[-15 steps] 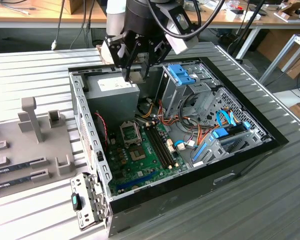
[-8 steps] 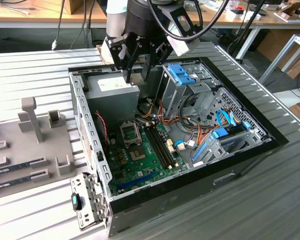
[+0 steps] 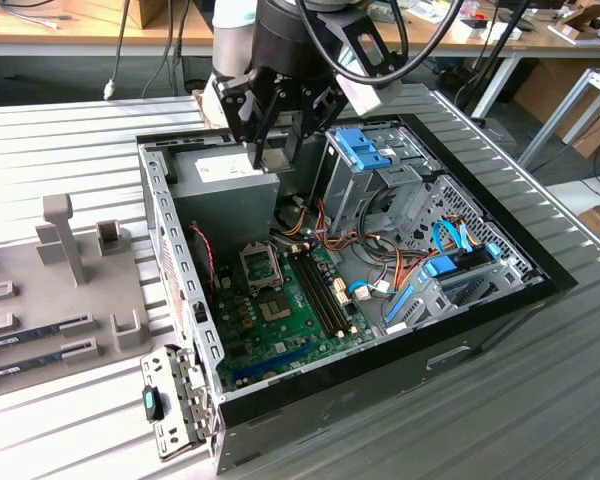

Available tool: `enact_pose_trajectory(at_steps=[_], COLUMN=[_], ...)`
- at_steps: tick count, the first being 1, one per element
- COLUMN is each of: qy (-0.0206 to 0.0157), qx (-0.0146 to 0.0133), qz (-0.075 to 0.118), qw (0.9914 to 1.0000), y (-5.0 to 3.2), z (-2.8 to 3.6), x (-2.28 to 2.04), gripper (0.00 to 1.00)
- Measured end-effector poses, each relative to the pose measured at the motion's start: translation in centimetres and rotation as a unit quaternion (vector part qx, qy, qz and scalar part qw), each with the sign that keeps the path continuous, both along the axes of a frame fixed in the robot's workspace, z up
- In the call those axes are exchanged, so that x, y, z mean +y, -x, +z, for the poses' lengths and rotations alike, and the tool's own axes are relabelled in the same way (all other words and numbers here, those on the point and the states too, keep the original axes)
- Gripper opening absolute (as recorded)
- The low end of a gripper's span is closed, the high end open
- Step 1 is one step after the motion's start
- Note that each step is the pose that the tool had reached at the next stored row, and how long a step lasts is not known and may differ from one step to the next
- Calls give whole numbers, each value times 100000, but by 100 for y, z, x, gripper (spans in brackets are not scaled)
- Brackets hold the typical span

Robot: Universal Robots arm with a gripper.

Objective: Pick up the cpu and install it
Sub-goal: 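Pick up the cpu and move it towards the insertion slot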

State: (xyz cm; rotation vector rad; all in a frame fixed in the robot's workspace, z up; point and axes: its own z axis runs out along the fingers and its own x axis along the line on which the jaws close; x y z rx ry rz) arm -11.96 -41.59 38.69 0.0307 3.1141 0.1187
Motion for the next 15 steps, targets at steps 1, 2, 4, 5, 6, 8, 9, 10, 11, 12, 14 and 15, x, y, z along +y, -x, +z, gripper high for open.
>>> enact_pose_trajectory(at_steps=[1, 2, 4, 5, 6, 8, 9, 10, 11, 12, 14, 15], qy=[-3, 0, -5, -3, -5, -5, -5, -4, -4, -6, -8, -6], qx=[-1, -1, -3, 0, -2, -2, -1, -2, 0, -1, -5, -2], qz=[-1, -1, -3, -1, 0, -1, 1, 2, 0, -1, -2, -3], qw=[100000, 100000, 100000, 100000, 100000, 100000, 100000, 100000, 100000, 100000, 100000, 100000], y=[0, 0, 0, 0, 0, 0, 0, 0, 0, 0, 0, 0], z=[0, 0, -1, -1, -2, -2, -2, -3, -3, -3, -4, -4], x=[-7, -14, -38, -47, -53, -66, -71, -80, -85, -91, -102, -109], gripper=[47, 47, 47, 47, 47, 47, 47, 47, 47, 47, 47, 47])
